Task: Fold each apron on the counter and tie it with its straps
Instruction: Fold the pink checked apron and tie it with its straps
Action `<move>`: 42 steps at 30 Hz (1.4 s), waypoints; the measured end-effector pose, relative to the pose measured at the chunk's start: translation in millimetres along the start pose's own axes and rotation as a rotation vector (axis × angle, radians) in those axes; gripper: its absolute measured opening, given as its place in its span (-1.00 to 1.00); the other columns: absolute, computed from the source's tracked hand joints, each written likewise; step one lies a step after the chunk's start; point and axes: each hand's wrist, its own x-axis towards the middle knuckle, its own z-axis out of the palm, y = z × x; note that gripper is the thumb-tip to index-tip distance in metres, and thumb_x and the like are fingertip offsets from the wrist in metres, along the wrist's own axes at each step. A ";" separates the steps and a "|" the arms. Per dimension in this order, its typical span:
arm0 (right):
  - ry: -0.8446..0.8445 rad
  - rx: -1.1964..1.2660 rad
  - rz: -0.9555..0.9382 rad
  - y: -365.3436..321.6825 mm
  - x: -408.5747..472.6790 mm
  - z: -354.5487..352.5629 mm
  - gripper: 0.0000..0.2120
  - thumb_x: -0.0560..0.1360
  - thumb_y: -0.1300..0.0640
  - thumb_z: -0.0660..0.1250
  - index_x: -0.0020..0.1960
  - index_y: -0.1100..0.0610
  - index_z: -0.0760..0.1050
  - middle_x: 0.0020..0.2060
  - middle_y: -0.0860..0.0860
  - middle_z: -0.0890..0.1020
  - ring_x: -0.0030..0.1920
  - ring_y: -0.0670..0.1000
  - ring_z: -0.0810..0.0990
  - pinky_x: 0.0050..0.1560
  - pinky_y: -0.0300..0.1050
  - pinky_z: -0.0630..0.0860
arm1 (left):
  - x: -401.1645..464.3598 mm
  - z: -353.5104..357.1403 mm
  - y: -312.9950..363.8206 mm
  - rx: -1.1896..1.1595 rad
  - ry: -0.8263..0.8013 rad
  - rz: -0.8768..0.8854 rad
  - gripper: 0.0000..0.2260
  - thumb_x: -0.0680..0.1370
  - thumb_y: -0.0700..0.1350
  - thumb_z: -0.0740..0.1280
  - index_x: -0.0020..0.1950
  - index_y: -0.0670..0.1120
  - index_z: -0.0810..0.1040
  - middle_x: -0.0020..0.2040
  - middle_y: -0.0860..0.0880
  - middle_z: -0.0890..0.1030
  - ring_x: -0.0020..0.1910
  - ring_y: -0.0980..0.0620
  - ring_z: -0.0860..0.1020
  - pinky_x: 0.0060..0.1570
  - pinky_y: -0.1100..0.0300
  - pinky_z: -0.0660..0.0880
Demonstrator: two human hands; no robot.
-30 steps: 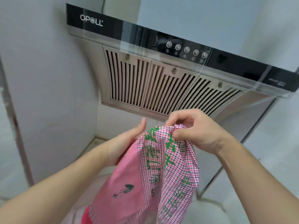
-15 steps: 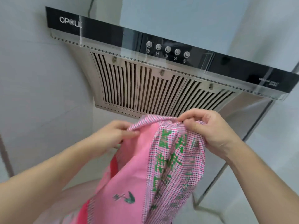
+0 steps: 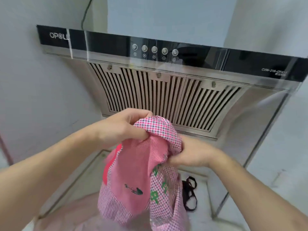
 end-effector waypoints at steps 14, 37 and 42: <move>-0.026 -0.328 0.163 25.0 -7.4 -55.2 -0.59 0.45 -0.31 0.42 -0.23 0.05 0.57 -0.35 -0.07 0.59 -0.36 -0.02 0.51 -0.26 0.01 0.45 | -10.8 -43.9 -7.5 1.254 0.249 -0.203 -0.81 0.45 0.01 0.46 -0.25 -0.07 0.55 -0.31 0.01 0.59 -0.28 0.01 0.55 -0.24 0.07 0.53; 0.427 -0.309 0.137 19.5 -37.7 -45.4 -0.65 0.42 0.44 0.16 -0.22 0.06 0.58 -0.24 -0.03 0.66 -0.16 -0.05 0.62 -0.11 0.07 0.56 | -51.9 -57.0 -31.7 0.350 0.025 -0.279 -0.93 0.58 0.00 0.50 0.04 0.05 0.72 -0.05 0.08 0.76 -0.05 -0.03 0.74 -0.01 0.10 0.65; 0.340 -0.560 0.237 18.6 -33.4 -53.8 -0.69 0.42 0.44 0.18 -0.27 0.09 0.53 -0.32 -0.03 0.61 -0.23 0.05 0.59 -0.28 -0.02 0.45 | -49.7 -68.9 -22.6 1.099 0.129 -0.435 -0.67 0.52 0.02 0.49 -0.33 -0.11 0.50 -0.46 0.04 0.50 -0.47 0.11 0.43 -0.42 0.23 0.36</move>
